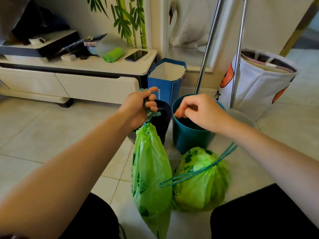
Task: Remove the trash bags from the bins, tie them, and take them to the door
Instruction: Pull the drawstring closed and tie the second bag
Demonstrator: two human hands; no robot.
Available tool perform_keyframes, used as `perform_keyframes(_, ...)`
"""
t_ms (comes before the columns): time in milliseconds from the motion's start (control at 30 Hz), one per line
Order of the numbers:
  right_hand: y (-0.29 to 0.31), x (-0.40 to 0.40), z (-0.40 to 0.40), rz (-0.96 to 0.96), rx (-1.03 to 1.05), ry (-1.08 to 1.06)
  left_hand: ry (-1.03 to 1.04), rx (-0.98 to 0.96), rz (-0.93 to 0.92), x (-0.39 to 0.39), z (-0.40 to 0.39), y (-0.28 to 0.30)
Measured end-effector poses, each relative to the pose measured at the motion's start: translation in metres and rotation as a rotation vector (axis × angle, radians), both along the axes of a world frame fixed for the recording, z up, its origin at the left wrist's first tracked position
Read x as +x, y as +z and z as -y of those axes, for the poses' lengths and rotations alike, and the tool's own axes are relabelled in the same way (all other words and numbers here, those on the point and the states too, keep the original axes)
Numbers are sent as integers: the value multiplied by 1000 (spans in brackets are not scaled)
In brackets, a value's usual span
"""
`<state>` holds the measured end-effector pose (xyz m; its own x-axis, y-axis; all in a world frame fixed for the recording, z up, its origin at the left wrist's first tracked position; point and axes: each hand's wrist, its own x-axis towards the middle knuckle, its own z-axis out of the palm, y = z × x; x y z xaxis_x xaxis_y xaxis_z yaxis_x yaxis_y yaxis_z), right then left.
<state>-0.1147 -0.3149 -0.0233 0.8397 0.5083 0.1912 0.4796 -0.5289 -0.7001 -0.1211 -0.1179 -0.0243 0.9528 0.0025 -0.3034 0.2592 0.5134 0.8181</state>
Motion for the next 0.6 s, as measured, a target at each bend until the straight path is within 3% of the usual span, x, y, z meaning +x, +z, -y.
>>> perform_keyframes(100, -7, 17, 41, -27, -391, -43, -46, 87, -11, 4, 1, -4)
perform_keyframes(200, -29, 27, 79, -187, -863, -3, -89, 152, -22, 5, 7, -8)
perform_keyframes(267, -46, 29, 97, -319, -1023, -16, -108, 180, -19, 4, 11, -8)
perform_keyframes(433, -73, 30, 119, -399, -1184, -47, -126, 179, -15, 1, 18, -8)
perform_keyframes(600, -62, 27, 118, -372, -1039, -35, -138, 197, 1, -2, 19, -9)
